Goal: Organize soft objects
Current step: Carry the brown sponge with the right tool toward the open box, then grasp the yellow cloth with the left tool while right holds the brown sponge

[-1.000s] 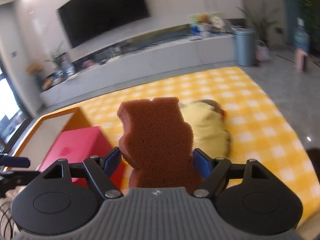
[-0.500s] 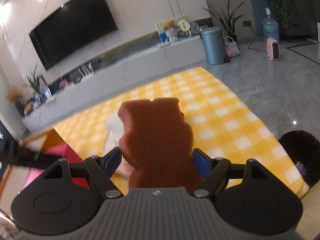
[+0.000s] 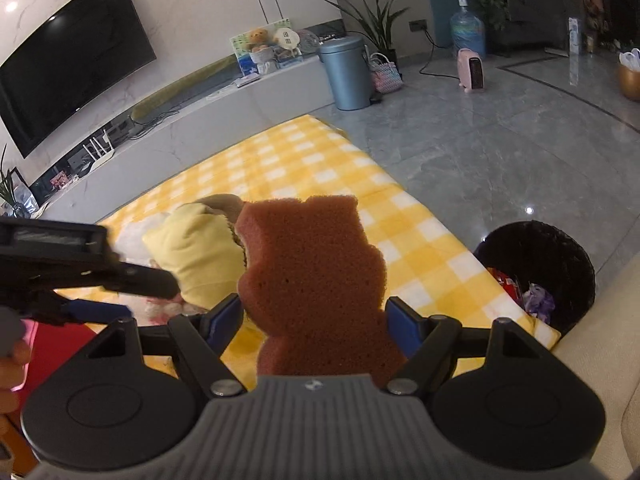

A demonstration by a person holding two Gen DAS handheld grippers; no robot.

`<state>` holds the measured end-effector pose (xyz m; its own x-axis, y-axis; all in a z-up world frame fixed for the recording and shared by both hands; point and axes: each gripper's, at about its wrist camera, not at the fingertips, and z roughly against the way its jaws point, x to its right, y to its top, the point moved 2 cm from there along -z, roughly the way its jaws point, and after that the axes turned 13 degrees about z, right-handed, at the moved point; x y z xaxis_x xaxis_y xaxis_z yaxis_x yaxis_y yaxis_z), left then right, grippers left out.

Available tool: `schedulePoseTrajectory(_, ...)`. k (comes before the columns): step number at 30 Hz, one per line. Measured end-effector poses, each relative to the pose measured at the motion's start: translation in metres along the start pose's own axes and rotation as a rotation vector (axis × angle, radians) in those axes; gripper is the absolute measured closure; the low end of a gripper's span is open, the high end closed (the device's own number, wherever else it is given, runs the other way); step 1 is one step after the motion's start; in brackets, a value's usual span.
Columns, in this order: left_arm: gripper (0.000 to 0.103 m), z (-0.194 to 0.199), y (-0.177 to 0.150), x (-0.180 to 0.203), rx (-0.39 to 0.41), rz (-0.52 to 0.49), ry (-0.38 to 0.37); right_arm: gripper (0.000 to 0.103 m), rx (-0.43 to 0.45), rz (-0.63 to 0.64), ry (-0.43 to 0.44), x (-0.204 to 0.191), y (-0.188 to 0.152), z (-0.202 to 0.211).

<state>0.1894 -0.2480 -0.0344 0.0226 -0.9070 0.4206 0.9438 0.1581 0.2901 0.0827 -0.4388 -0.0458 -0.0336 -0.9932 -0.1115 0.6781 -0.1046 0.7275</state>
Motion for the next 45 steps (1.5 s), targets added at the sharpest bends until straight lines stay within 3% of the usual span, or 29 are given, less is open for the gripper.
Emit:
schedulePoseTrajectory(3, 0.007, -0.008, 0.007, 0.003, 0.030, 0.019, 0.012, 0.027, -0.007, 0.008, 0.004, 0.001, -0.001, -0.002)
schedulePoseTrajectory(5, 0.012, -0.012, 0.011, 0.004, 0.038, 0.021, 0.022, 0.026, -0.013, 0.005, 0.009, 0.000, -0.001, -0.004)
schedulePoseTrajectory(9, 0.047, -0.021, 0.020, 0.002, 0.006, 0.016, 0.077, 0.026, -0.019, 0.014, 0.016, 0.000, -0.002, -0.008)
schedulePoseTrajectory(11, 0.056, -0.019, 0.020, 0.002, -0.008, -0.030, 0.092, 0.026, -0.025, 0.012, 0.017, 0.001, -0.002, -0.011)
schedulePoseTrajectory(13, 0.077, -0.012, 0.016, 0.004, 0.001, -0.092, 0.106, 0.026, -0.029, 0.008, 0.015, 0.001, -0.002, -0.011)
schedulePoseTrajectory(17, 0.095, 0.014, 0.000, 0.006, 0.065, -0.185, 0.096, 0.026, -0.050, 0.003, 0.024, 0.001, -0.004, -0.017)
schedulePoseTrajectory(23, 0.099, 0.065, -0.030, 0.001, 0.113, -0.305, 0.101, 0.026, -0.056, 0.004, 0.026, 0.000, -0.004, -0.018)
schedulePoseTrajectory(29, 0.098, 0.085, -0.051, -0.015, 0.120, -0.358, 0.182, 0.026, -0.067, 0.023, 0.016, -0.003, -0.003, -0.019)
schedulePoseTrajectory(31, 0.074, 0.080, -0.049, -0.012, 0.109, -0.348, 0.184, 0.026, -0.066, 0.028, 0.014, -0.005, -0.003, -0.018)
schedulePoseTrajectory(33, 0.060, 0.075, -0.045, -0.008, 0.109, -0.332, 0.135, 0.026, -0.064, 0.030, 0.018, -0.006, -0.003, -0.017)
schedulePoseTrajectory(38, 0.060, 0.040, -0.024, 0.006, 0.058, -0.272, 0.044, 0.026, -0.067, 0.040, 0.036, -0.007, -0.004, -0.020)
schedulePoseTrajectory(45, 0.060, 0.006, 0.004, 0.015, 0.084, -0.213, 0.080, 0.026, -0.070, 0.036, 0.045, -0.007, -0.004, -0.023)
